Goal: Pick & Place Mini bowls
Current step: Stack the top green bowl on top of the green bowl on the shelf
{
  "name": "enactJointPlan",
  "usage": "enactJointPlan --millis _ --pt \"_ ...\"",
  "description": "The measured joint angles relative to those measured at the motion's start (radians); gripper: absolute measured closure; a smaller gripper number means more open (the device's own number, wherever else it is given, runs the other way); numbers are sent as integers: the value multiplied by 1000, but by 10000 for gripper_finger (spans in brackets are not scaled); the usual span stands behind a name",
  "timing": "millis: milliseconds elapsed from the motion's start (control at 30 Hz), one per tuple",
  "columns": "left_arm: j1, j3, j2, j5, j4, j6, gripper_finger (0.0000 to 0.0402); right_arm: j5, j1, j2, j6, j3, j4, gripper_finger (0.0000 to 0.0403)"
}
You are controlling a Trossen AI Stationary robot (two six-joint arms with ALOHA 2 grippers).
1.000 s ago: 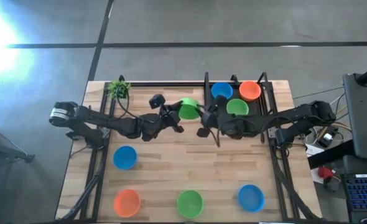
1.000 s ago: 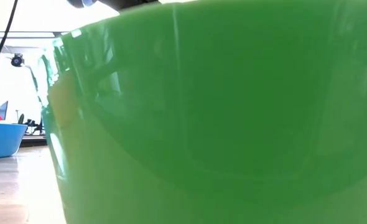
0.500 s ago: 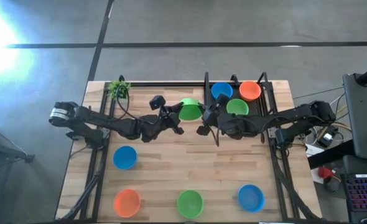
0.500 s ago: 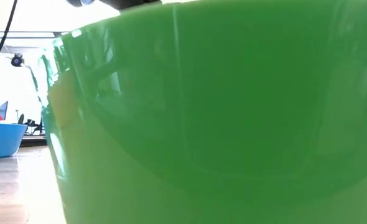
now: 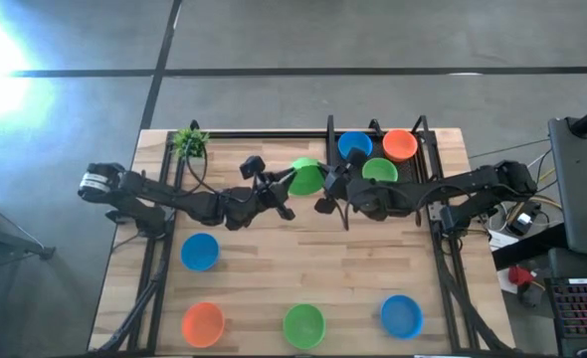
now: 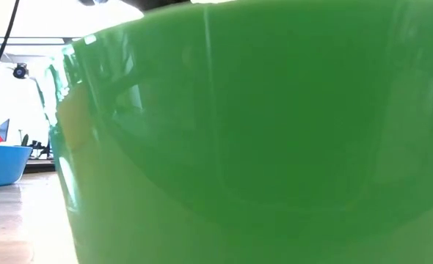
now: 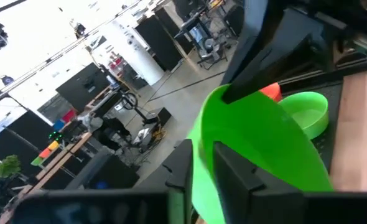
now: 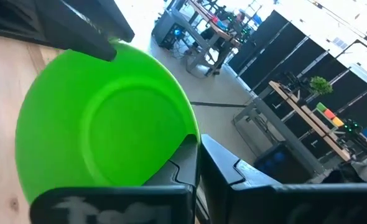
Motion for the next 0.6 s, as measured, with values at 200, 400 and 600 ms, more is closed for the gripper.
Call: enactJointPlan --millis 200,400,600 --pt "-7 0 0 -23 0 -9 312 29 -29 -31 40 0 -47 396" --pt "-24 0 -1 -41 0 -17 310 30 -80 -137 127 0 -201 396" --pt "-35 0 -2 -50 0 -19 310 -9 -164 -319 305 0 -487 395"
